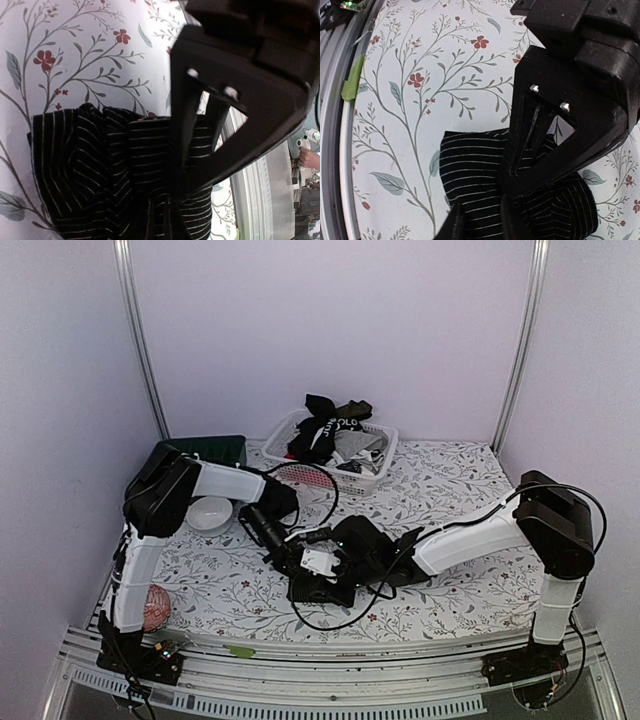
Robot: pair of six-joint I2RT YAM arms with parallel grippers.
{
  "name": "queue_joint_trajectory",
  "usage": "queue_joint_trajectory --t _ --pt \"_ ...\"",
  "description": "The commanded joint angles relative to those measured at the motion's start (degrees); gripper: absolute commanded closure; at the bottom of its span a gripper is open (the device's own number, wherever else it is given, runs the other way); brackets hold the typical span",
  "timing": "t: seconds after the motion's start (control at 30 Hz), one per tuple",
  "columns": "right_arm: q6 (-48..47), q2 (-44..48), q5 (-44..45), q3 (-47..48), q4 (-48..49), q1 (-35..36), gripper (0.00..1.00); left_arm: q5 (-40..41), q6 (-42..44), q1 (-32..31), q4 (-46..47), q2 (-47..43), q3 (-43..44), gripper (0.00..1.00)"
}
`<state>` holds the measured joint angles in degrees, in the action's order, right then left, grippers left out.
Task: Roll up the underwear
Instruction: Roll the underwear at the center of the board.
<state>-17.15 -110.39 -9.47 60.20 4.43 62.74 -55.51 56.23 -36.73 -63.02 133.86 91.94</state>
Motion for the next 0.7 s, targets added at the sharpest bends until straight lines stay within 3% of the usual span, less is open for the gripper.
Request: queue_joint_trajectory --t 0.0,0.07,0.3,0.5,0.67 --pt "0.51 -2.88 1.42 -0.18 -8.44 0.67 0.90 6.19 1.69 0.98 -1.09 1.83 0.30 0.96" --pt "2.08 -2.77 0.07 0.11 -10.04 0.69 1.00 4.90 1.81 2.05 -0.65 -0.36 0.63 0.89" --pt "12.19 -1.89 -10.70 0.40 -11.26 -1.65 1.00 -2.13 -1.82 10.04 10.58 -16.02 -3.94 0.63" --pt "26.50 -3.80 -27.78 -0.37 -7.26 -8.48 1.00 1.45 -11.07 12.21 34.02 -34.61 -22.52 0.59" --pt "36.51 -7.39 -40.10 -0.91 -0.30 -14.38 1.00 5.96 -11.25 10.22 48.20 -48.26 -39.15 0.56"
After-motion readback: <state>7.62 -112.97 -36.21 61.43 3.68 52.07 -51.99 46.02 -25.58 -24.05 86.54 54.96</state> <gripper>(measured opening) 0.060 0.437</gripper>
